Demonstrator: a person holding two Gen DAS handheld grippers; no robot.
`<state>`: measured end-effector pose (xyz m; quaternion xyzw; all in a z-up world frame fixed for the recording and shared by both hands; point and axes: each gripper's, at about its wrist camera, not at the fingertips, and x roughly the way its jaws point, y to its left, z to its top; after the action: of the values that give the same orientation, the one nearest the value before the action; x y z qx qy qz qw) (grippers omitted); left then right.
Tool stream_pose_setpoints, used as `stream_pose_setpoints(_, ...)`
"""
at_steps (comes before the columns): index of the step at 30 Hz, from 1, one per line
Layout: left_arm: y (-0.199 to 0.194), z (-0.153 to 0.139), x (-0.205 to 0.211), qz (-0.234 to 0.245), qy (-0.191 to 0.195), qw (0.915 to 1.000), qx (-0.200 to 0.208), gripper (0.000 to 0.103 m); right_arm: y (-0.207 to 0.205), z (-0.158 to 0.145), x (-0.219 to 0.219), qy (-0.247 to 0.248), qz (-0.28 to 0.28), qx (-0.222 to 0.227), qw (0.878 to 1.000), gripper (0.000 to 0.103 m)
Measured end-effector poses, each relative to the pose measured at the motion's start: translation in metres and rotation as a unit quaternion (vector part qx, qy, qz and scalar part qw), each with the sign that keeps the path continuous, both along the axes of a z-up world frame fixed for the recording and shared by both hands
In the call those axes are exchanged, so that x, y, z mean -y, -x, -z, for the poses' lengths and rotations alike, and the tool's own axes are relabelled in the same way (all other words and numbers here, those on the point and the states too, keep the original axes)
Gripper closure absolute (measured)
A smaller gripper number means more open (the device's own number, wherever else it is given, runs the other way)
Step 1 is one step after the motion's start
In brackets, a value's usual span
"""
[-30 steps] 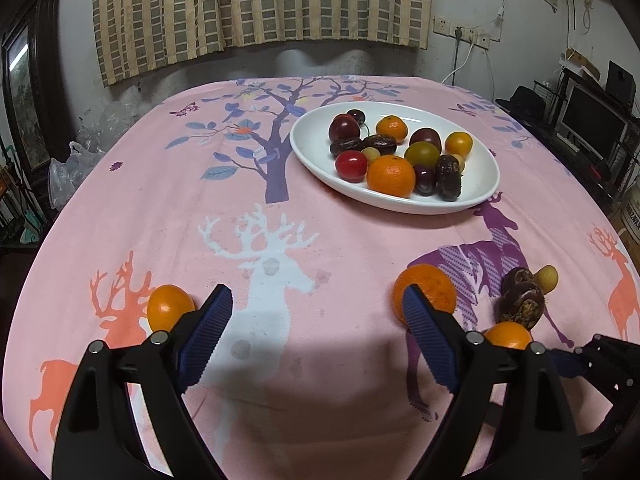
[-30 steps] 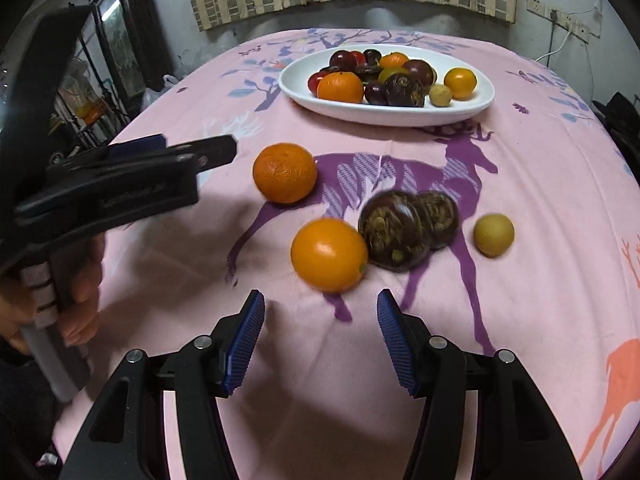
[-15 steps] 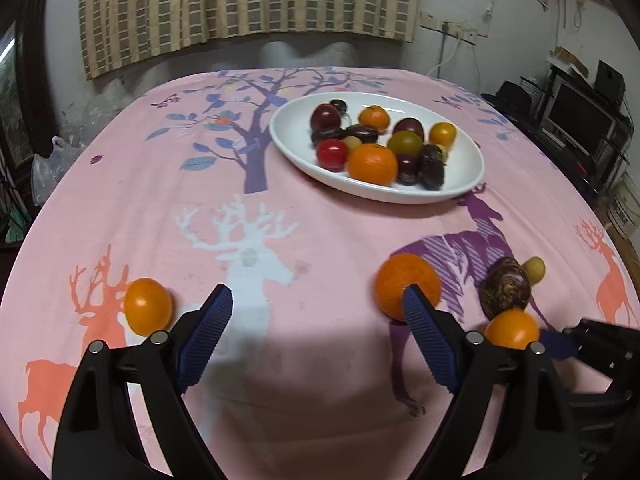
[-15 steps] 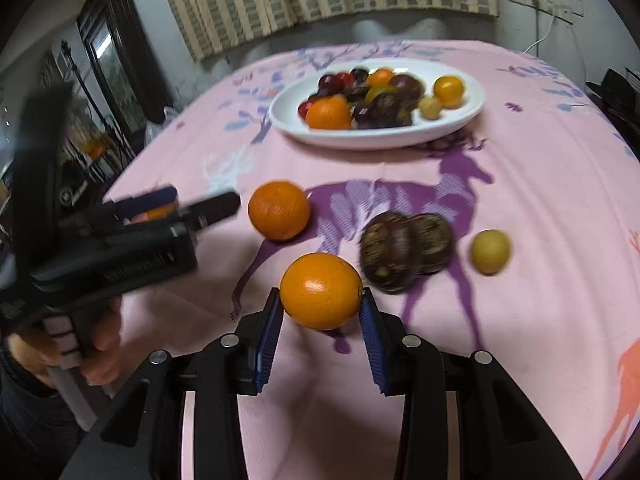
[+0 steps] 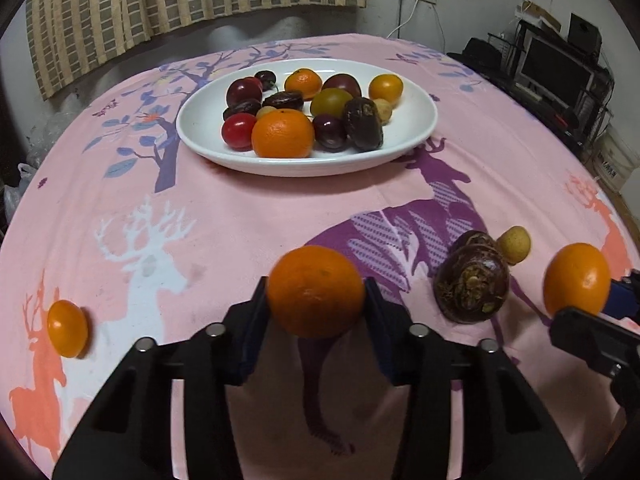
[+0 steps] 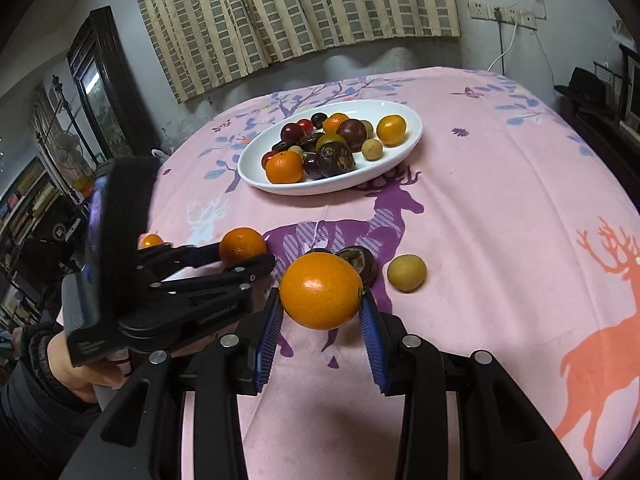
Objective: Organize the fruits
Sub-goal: 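Grasp an orange with the right tool while the left tool grasps a large orange, then lower both oranges onto the white plate and open both tools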
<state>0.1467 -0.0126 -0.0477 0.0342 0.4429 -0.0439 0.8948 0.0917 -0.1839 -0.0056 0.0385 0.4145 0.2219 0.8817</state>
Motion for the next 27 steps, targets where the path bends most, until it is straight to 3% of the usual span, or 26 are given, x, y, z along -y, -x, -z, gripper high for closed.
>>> stream_pose_setpoints(5, 0.002, -0.007, -0.003, -0.002, 0.009, 1.0000, -0.003, 0.061, 0.000, 0.000, 0.000, -0.003, 0.001, 0.005, 1.000, 0.064)
stream_pose_setpoints(13, 0.000, -0.049, -0.021, -0.003, 0.022, 0.9991, 0.036, 0.061, -0.002, 0.001, -0.005, -0.027, -0.004, 0.001, 1.000, 0.064)
stream_pose_setpoints(17, -0.019, -0.065, -0.031, -0.010, 0.024, 0.9988, 0.042, 0.061, -0.006, -0.021, -0.009, -0.042, -0.002, 0.038, 0.998, 0.064)
stream_pose_setpoints(22, -0.057, -0.077, -0.040, -0.032, 0.027, 0.9981, 0.045, 0.061, -0.056, -0.037, -0.025, -0.024, -0.008, 0.039, 0.999, 0.064)
stream_pose_setpoints(27, -0.096, -0.068, -0.047, -0.059, 0.026, 0.9975, 0.031, 0.061, -0.131, -0.025, -0.031, -0.049, 0.025, -0.015, 0.998, 0.064)
